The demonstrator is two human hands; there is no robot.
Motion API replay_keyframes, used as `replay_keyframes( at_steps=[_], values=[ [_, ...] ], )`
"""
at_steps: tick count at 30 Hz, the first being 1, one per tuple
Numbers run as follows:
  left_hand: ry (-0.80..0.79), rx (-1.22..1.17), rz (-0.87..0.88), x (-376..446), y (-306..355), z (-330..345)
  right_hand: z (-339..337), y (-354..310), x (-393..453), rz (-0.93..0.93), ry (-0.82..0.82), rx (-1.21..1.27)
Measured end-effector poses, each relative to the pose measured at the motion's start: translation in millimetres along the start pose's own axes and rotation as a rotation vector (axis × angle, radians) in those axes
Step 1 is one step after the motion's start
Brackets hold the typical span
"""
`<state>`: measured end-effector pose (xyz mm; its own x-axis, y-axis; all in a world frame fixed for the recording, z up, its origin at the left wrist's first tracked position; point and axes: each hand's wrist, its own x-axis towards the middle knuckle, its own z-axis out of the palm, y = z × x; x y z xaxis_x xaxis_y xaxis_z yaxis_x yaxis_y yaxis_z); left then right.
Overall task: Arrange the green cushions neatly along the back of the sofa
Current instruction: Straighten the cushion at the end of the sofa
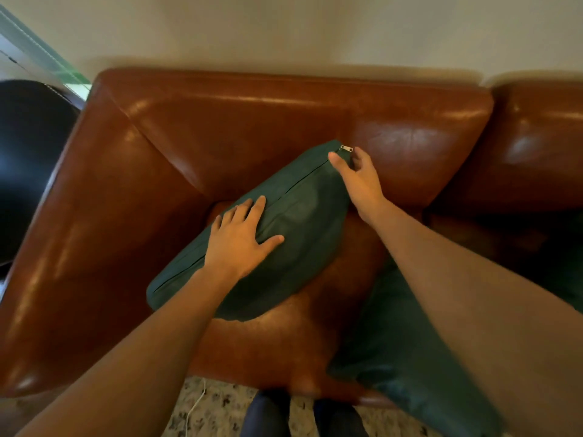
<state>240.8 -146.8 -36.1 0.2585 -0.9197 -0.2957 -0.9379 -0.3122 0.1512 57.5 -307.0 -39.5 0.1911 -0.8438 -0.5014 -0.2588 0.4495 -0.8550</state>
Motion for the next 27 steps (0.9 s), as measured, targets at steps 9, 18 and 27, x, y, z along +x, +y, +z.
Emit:
replay_keyframes(
  at_steps=[9, 18, 27],
  values=[
    [0.056, -0.734, -0.884, -76, -120, -22, 23, -8, 22, 0.19, -0.014, 0.229],
    [0.147, -2.038, -1.116, -80, -114, 0, 55, -17, 13, 0.203, -0.001, 0.25],
    [0.184, -2.016, -0.756, -26, -112, -50, 35, -2, -34, 0.185, 0.1, 0.442]
  ],
)
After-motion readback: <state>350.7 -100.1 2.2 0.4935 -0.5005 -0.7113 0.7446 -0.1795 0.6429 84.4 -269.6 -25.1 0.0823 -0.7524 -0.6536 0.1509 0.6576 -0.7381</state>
